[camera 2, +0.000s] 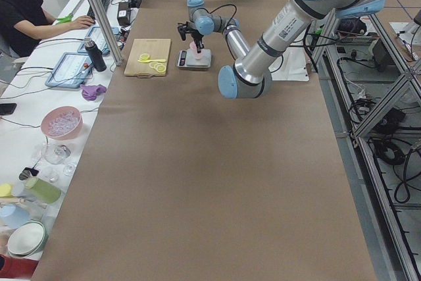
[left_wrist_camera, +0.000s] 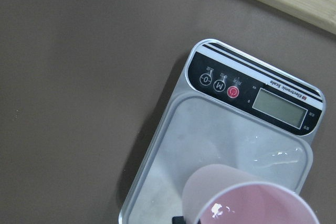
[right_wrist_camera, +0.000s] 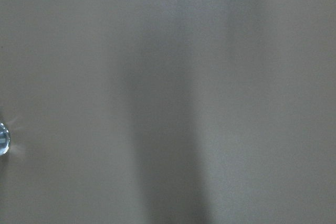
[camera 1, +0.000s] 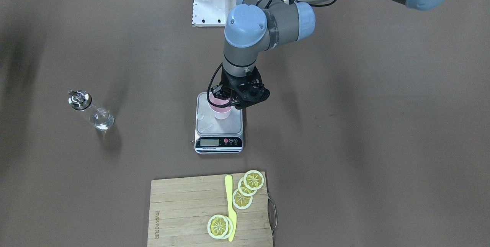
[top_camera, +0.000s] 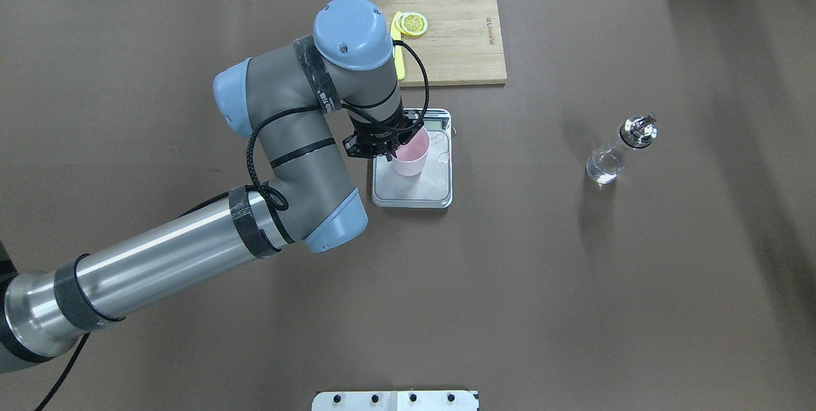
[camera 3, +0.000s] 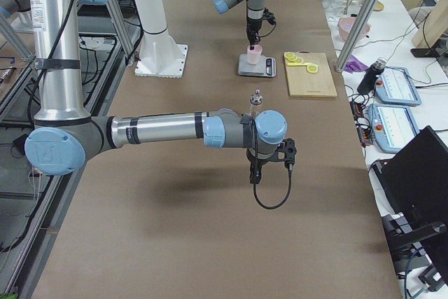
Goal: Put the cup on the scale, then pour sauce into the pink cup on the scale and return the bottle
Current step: 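Carry the pink cup with the left gripper onto the scale tray, then open the left gripper and lift away while the right arm moves in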
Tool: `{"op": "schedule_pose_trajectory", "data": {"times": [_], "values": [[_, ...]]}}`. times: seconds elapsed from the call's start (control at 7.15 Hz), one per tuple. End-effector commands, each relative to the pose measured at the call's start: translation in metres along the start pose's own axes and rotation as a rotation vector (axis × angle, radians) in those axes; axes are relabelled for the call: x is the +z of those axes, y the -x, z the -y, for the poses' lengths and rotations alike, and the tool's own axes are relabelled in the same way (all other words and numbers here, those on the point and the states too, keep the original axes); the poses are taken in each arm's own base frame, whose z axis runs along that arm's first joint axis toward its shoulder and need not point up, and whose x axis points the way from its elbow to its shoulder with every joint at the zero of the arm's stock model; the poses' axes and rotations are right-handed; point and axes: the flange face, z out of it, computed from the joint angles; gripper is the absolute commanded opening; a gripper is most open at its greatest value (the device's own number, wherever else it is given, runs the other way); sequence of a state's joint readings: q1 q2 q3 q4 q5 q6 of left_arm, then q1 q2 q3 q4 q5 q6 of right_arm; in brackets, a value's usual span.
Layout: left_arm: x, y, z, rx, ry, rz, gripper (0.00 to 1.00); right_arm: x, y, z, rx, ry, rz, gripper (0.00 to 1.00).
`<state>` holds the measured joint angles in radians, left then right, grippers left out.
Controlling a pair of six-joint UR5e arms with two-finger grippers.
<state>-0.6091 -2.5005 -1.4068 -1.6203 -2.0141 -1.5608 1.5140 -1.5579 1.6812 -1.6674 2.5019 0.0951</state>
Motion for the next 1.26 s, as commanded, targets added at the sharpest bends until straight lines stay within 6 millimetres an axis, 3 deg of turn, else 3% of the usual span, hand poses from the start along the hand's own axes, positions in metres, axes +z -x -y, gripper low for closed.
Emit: {"op": "schedule_pose_trajectory", "data": {"times": [0.0, 0.14, 0.28, 0.56, 0.7, 0.84, 0.98, 1.12], "values": [[0.001, 0.000, 0.000, 0.000, 0.000, -0.002, 0.64, 0.000, 0.000, 0.000, -0.001, -0.001, 0.000, 1.00], [0.000, 0.000, 0.000, 0.007, 0.000, -0.004, 0.98, -0.001, 0.001, 0.000, -0.002, -0.001, 0.000, 1.00], [-0.002, -0.001, -0.001, 0.008, 0.000, -0.006, 0.98, -0.002, 0.002, 0.001, -0.006, -0.003, 0.000, 1.00], [-0.035, 0.006, 0.006, 0.032, -0.012, -0.052, 0.98, -0.016, 0.022, -0.003, -0.042, -0.033, 0.002, 1.00], [-0.044, 0.036, 0.007, 0.063, -0.019, -0.057, 0.98, -0.027, 0.035, -0.004, -0.056, -0.054, 0.003, 1.00], [-0.054, 0.078, 0.010, 0.098, -0.027, -0.057, 0.98, -0.046, 0.063, -0.012, -0.109, -0.095, 0.003, 1.00], [-0.059, 0.114, 0.013, 0.131, -0.037, -0.053, 0.98, -0.057, 0.109, -0.021, -0.207, -0.116, 0.010, 1.00], [-0.063, 0.132, 0.016, 0.132, -0.045, -0.050, 0.98, -0.053, 0.170, -0.034, -0.342, -0.122, -0.022, 1.00]]}}
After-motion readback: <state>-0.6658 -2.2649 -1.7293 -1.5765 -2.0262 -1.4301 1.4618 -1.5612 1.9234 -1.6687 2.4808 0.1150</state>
